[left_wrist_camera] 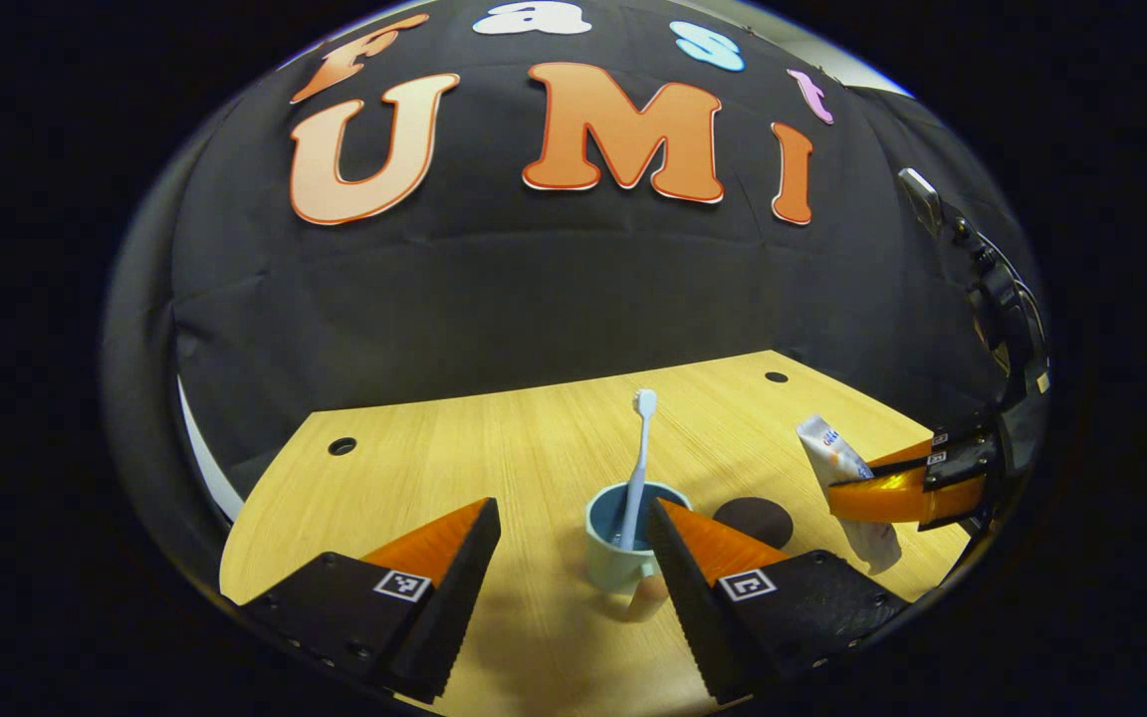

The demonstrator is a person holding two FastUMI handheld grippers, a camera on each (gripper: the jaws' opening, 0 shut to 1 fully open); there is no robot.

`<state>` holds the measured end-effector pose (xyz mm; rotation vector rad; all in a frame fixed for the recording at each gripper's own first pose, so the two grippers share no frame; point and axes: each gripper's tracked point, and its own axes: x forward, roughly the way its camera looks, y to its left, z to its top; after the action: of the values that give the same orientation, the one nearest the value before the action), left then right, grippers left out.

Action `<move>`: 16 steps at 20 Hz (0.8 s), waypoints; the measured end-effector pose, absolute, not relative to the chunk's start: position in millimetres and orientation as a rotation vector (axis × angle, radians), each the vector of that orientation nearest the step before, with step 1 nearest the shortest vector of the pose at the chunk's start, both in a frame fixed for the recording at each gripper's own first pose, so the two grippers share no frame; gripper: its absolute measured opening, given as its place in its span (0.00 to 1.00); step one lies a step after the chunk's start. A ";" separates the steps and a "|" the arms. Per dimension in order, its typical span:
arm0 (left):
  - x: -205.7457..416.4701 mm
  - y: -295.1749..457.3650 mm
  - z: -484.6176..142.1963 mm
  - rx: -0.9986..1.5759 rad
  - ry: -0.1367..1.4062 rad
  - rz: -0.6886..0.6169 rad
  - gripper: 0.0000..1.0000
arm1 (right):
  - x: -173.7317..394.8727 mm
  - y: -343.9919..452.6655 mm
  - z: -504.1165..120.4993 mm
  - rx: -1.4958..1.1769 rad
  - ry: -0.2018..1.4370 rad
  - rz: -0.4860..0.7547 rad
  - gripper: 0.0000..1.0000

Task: Put the toothbrush and toothpaste on the desktop into the cup, then pick up the cup and place it on the coaster on the desktop.

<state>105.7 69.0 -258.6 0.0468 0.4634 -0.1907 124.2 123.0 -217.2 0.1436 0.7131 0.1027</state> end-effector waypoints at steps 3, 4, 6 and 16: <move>97.2 90.1 -258.3 0.035 0.479 -0.141 0.91 | 145.3 148.6 -200.4 0.152 0.622 0.164 0.14; 91.1 96.4 -256.7 0.035 0.483 -0.128 0.92 | 149.0 156.4 -191.4 0.152 0.585 0.188 0.14; 81.6 105.9 -253.8 0.038 0.486 -0.106 0.92 | 167.9 167.5 -179.2 0.140 0.510 0.229 0.14; 47.4 129.9 -262.3 0.028 0.532 -0.045 0.92 | 242.5 224.2 -159.2 0.128 0.286 0.364 0.14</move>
<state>47.4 129.9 -262.3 0.0277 0.5320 -0.0451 242.5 224.2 -159.2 0.1282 0.2860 0.3643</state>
